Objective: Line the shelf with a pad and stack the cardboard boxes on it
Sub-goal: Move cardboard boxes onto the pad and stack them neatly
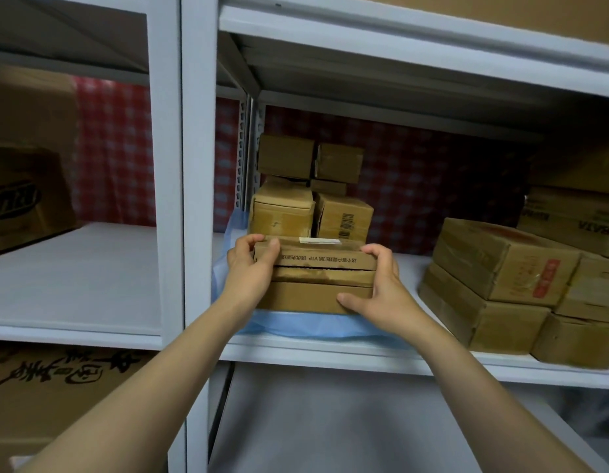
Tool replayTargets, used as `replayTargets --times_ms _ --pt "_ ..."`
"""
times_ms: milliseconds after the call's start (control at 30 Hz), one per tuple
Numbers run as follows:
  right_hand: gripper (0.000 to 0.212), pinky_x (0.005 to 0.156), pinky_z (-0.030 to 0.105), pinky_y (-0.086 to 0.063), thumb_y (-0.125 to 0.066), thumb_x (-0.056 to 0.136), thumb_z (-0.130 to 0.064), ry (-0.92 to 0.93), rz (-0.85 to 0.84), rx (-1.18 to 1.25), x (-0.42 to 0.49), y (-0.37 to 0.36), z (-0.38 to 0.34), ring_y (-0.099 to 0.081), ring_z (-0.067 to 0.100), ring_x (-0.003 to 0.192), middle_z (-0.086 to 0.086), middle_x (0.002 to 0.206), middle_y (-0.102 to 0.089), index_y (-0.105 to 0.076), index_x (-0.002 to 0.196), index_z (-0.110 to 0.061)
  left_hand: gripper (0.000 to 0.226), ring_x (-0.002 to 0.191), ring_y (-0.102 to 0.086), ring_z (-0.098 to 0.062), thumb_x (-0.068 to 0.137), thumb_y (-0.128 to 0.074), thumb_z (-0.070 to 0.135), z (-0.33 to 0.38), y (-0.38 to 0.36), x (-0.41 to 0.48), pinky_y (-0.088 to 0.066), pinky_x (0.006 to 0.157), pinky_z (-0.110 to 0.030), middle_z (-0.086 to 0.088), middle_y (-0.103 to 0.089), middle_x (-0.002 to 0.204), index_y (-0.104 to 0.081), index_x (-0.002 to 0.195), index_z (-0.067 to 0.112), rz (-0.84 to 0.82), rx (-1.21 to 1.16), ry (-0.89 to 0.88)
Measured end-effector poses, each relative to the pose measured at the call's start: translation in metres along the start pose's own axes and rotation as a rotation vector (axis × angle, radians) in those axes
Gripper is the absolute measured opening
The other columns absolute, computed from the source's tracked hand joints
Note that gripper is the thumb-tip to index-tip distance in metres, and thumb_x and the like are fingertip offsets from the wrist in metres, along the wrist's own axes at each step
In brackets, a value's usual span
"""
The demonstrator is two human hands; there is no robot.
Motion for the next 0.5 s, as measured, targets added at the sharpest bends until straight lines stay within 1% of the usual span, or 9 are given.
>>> replayTargets --times_ms 67,133,167,233,300,333,400,467,500 --pt "0.081 0.111 0.033 -0.035 -0.082 0.075 -0.031 0.02 0.036 0.018 -0.001 0.005 -0.004 -0.038 0.016 0.13 -0.003 0.144 -0.031 -0.024 0.131 -0.044 0.04 0.122 -0.045 -0.017 0.095 -0.049 0.056 0.005 0.002 -0.003 -0.038 0.103 -0.035 0.005 -0.041 0.135 -0.048 0.127 0.032 0.005 -0.032 -0.022" --pt "0.094 0.113 0.041 -0.035 -0.084 0.069 -0.041 0.064 0.074 0.034 -0.002 0.018 -0.012 -0.036 0.017 0.134 -0.009 0.147 -0.029 -0.02 0.136 -0.053 0.037 0.119 -0.048 -0.013 0.095 -0.046 0.059 0.018 0.006 -0.006 -0.036 0.097 -0.031 0.009 -0.049 0.131 -0.05 0.123 0.036 -0.009 -0.062 -0.055" --pt "0.101 0.115 0.044 -0.033 -0.084 0.065 -0.045 0.077 0.064 0.037 -0.002 0.024 -0.015 -0.032 0.017 0.138 -0.013 0.15 -0.024 -0.016 0.138 -0.057 0.036 0.119 -0.049 -0.012 0.094 -0.044 0.062 0.026 0.008 -0.006 -0.036 0.099 -0.032 0.012 -0.052 0.129 -0.051 0.121 0.039 -0.026 -0.056 -0.075" --pt "0.118 0.118 0.045 -0.027 -0.086 0.061 -0.047 0.078 -0.031 -0.012 0.001 0.031 -0.017 -0.022 0.017 0.145 -0.02 0.157 -0.009 -0.002 0.143 -0.058 0.037 0.121 -0.05 -0.012 0.091 -0.041 0.07 0.04 0.014 -0.003 -0.036 0.109 -0.041 0.016 -0.057 0.127 -0.053 0.117 0.047 -0.056 -0.024 -0.103" --pt "0.13 0.12 0.045 -0.022 -0.088 0.063 -0.039 0.09 -0.133 -0.098 0.002 0.032 -0.019 -0.015 0.016 0.147 -0.021 0.159 0.0 0.011 0.146 -0.053 0.039 0.124 -0.049 -0.014 0.089 -0.038 0.074 0.052 0.019 0.0 -0.033 0.112 -0.045 0.017 -0.056 0.126 -0.054 0.114 0.048 -0.072 -0.013 -0.102" --pt "0.133 0.121 0.044 -0.022 -0.089 0.065 -0.034 0.105 -0.143 -0.123 0.002 0.032 -0.02 -0.015 0.015 0.148 -0.02 0.16 -0.001 0.014 0.147 -0.051 0.04 0.125 -0.049 -0.015 0.09 -0.037 0.073 0.053 0.02 0.003 -0.033 0.113 -0.045 0.016 -0.055 0.127 -0.054 0.116 0.047 -0.079 -0.011 -0.083" --pt "0.134 0.119 0.043 -0.026 -0.089 0.065 -0.027 0.121 -0.073 -0.112 0.004 0.037 -0.02 -0.024 0.014 0.145 -0.015 0.159 -0.014 0.014 0.149 -0.046 0.048 0.128 -0.048 -0.016 0.092 -0.036 0.071 0.055 0.019 0.007 -0.032 0.115 -0.043 0.014 -0.053 0.129 -0.052 0.127 0.042 -0.097 -0.015 -0.051" --pt "0.133 0.118 0.043 -0.029 -0.092 0.061 -0.029 0.089 0.007 -0.048 0.006 0.045 -0.014 -0.031 0.013 0.14 -0.012 0.153 -0.027 0.007 0.149 -0.049 0.048 0.127 -0.048 -0.016 0.092 -0.037 0.071 0.055 0.014 0.002 -0.033 0.114 -0.041 0.013 -0.052 0.129 -0.055 0.126 0.042 -0.146 -0.023 -0.039" --pt "0.132 0.117 0.044 -0.029 -0.093 0.058 -0.034 0.062 0.035 -0.013 0.006 0.049 -0.01 -0.032 0.014 0.14 -0.011 0.153 -0.029 0.003 0.148 -0.052 0.049 0.126 -0.049 -0.016 0.091 -0.037 0.072 0.057 0.013 0.003 -0.035 0.112 -0.04 0.012 -0.053 0.131 -0.056 0.125 0.043 -0.17 -0.031 -0.044"
Point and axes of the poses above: each hand's wrist, its own x-axis towards the middle knuckle, its own y-axis out of the back of the hand, z = x × y, the point moved 8 cm from there along x, towards the middle knuckle
